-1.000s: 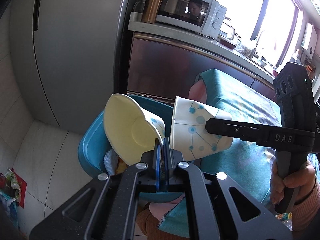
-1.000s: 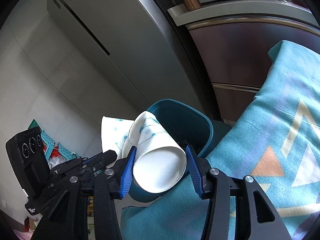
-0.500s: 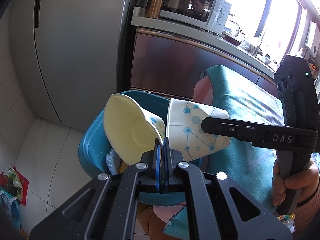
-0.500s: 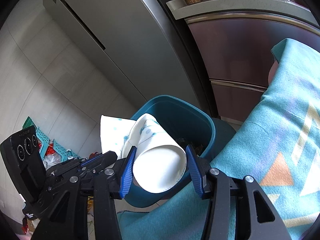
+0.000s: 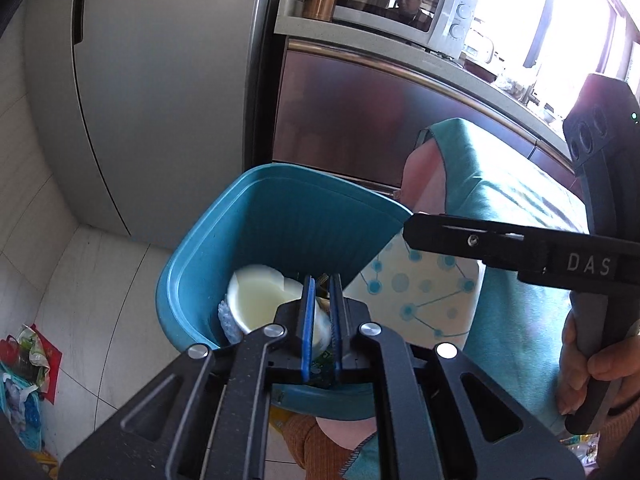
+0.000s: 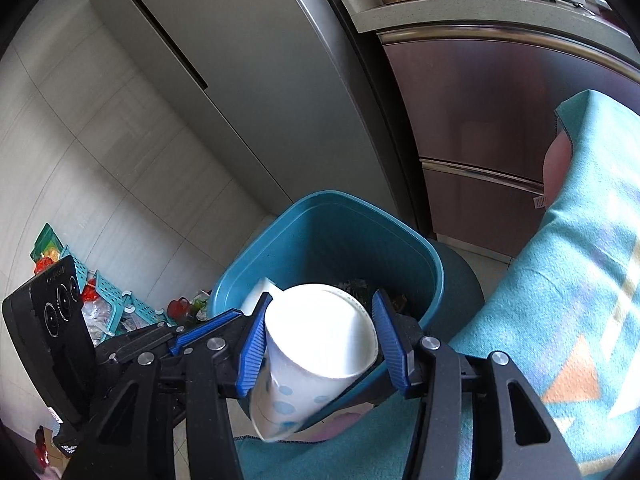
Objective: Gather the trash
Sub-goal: 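Open both grippers to drop the paper cups into the wastebasket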
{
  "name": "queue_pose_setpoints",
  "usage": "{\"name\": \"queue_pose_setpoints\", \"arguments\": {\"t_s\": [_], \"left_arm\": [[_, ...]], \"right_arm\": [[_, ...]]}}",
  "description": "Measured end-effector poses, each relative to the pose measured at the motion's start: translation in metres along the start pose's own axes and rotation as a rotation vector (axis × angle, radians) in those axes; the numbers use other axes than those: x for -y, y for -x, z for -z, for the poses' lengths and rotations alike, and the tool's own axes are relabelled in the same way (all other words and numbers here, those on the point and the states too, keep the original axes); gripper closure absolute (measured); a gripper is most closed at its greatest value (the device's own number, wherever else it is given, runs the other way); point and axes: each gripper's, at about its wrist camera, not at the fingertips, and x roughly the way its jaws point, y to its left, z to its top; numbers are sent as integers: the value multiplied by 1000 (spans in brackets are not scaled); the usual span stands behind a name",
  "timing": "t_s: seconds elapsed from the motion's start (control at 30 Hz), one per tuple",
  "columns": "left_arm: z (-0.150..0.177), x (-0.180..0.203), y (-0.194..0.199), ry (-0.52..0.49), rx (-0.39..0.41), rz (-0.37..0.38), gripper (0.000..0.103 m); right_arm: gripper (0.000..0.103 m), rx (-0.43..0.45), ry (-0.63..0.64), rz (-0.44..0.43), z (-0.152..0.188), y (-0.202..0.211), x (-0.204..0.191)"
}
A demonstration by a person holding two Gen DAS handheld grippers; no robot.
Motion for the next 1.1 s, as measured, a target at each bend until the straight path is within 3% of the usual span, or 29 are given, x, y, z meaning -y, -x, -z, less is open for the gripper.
{"name": "queue_pose_setpoints", "arguments": {"t_s": [0.27, 0.57, 0.87, 0.93, 1.03, 1.1], "left_arm": [[4, -3, -3, 13, -1, 8, 96], [8, 4, 20, -5, 61, 42, 81], [16, 27, 62, -62, 168, 27, 40], [19, 35, 70, -78, 190, 18, 21], [25, 48, 84, -91, 231, 10, 7], [28, 57, 92, -103, 261, -7, 5]], "right_arm": [[46, 18, -9, -6, 4, 3, 3], [45, 65, -9, -24, 16, 22, 14], [25, 171, 64, 11, 43, 68, 15], [21, 206, 72, 31, 51, 81, 17], [14, 253, 85, 66, 61, 98, 20], [11, 282, 99, 96, 71, 110, 21]]}}
